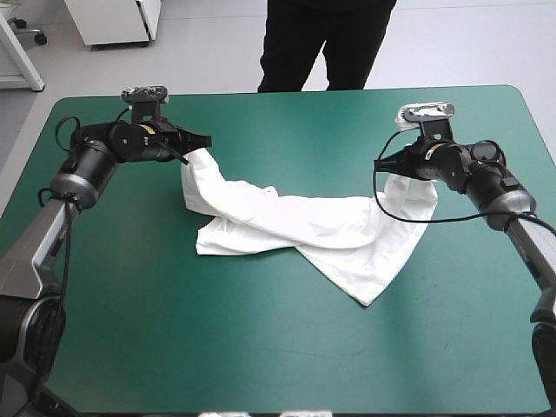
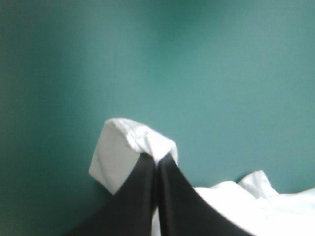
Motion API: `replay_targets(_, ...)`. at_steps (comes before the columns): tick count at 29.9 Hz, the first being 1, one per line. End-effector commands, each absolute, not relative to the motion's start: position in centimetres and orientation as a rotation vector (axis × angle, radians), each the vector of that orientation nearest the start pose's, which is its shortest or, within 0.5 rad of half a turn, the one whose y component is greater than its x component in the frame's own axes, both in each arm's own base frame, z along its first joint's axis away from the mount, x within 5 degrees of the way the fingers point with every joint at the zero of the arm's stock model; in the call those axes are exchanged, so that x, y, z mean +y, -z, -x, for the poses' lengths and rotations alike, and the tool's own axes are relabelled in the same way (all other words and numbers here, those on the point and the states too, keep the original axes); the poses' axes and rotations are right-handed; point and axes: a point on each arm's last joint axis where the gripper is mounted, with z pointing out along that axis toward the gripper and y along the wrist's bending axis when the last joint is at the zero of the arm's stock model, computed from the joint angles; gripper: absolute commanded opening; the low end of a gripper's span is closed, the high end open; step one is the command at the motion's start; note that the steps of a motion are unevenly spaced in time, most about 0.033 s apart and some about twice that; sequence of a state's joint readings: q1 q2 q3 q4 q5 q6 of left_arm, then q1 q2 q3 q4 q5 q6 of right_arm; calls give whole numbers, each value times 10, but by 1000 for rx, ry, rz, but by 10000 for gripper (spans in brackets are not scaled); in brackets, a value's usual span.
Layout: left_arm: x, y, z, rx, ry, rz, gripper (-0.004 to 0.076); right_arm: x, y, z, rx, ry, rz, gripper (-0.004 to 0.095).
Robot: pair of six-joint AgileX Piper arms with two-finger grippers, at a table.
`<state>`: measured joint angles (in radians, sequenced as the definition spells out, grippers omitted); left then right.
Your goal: Fold the cloth
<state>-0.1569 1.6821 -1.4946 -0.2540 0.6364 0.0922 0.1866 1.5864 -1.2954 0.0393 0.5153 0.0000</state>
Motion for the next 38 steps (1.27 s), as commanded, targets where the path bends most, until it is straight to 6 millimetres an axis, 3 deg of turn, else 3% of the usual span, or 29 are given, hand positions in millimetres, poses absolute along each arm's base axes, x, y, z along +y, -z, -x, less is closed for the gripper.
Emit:
replay_targets(1,-76,-345,-391,2215,320,-120,-9,67,-333,-359,2183,-135,173,-17)
replay_targets(6,-78,-327,-398,2280,312,-152,-8,67,-322,-362,2243,-129,179,11)
replay_targets(8,-78,-324,-397,2299,308,-167,0,67,-319,-362,2261,-113,191,86)
replay_targets(10,-78,-321,-397,2316,295,-204,53,66,-318,-362,2264,-95,205,231)
replay_targets(13,-79,-318,-396,2341,284,-250,209,65,-323,-362,2260,-75,219,520)
replay_targets(16,-79,-319,-392,2394,283,-296,433,63,-338,-364,2258,-33,231,699)
replay_targets(18,-78,-324,-386,2470,268,-335,538,61,-354,-364,2253,-5,240,715)
replay_targets(20,-75,-335,-381,2529,234,-358,574,60,-375,-359,2224,-5,232,710)
replay_targets(25,-72,-386,-352,2505,234,-354,574,54,-422,-330,2139,-2,223,696)
replay_targets(32,-87,-441,-280,2409,182,-460,574,42,-463,-266,2127,-4,202,692)
replay_targets(35,-96,-448,-254,2409,162,-511,574,39,-474,-239,2144,-35,193,692)
replay_targets(38,-103,-437,-242,2453,137,-584,574,36,-479,-214,2169,-59,190,692)
